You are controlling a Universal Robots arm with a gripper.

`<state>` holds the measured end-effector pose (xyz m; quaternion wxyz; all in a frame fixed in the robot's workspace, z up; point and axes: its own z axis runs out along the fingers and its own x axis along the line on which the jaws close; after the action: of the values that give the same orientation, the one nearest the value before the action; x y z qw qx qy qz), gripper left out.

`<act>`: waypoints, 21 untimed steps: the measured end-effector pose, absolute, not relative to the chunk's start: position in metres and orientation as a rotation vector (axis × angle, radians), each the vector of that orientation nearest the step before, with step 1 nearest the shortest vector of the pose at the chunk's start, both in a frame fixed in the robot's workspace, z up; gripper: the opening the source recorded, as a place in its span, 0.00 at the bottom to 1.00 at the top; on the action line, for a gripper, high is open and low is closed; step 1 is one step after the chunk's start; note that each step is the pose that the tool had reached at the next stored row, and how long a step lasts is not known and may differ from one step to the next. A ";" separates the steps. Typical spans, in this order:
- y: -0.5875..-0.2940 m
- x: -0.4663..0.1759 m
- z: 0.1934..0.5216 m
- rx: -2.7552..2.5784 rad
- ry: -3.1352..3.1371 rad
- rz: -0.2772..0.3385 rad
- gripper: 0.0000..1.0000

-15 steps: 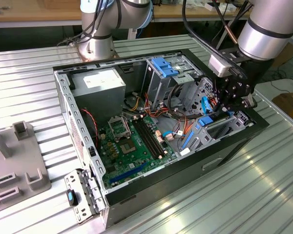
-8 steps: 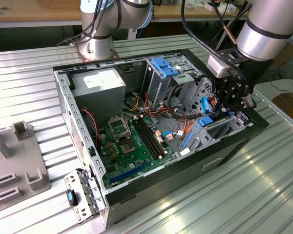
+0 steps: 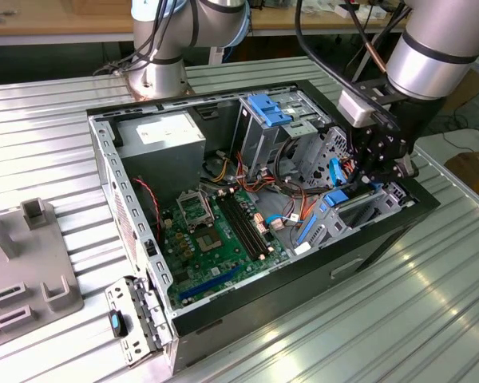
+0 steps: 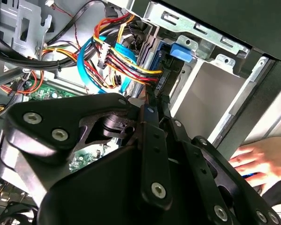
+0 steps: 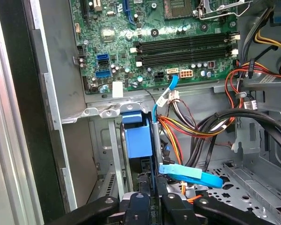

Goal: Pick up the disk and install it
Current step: 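Insert the first disk wire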

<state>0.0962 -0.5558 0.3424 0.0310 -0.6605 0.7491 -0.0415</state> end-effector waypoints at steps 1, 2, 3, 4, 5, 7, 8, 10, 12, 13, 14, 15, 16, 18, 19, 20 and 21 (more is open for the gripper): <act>-0.556 0.096 0.344 -2.032 2.310 -0.129 0.16; -0.556 0.096 0.346 -2.029 2.312 -0.129 0.16; -0.556 0.096 0.347 -2.028 2.313 -0.129 0.16; -0.556 0.096 0.347 -2.028 2.313 -0.129 0.16; -0.556 0.096 0.347 -2.028 2.313 -0.129 0.16; -0.556 0.097 0.347 -2.028 2.313 -0.129 0.16; -0.556 0.097 0.347 -2.028 2.313 -0.129 0.16; -0.556 0.098 0.347 -2.029 2.313 -0.129 0.16; -0.556 0.100 0.347 -2.029 2.314 -0.129 0.16; -0.556 0.100 0.347 -2.030 2.315 -0.130 0.16; -0.556 0.100 0.347 -2.030 2.315 -0.130 0.16; -0.556 0.100 0.347 -2.030 2.315 -0.130 0.16; -0.556 0.101 0.346 -2.030 2.315 -0.130 0.16; -0.556 0.101 0.344 -2.031 2.315 -0.130 0.16; -0.556 0.101 0.344 -2.031 2.315 -0.130 0.16; -0.556 0.101 0.343 -2.031 2.315 -0.130 0.16; -0.556 0.101 0.341 -2.031 2.315 -0.130 0.16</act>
<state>0.1006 -0.5559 0.3412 0.0294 -0.6586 0.7507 -0.0423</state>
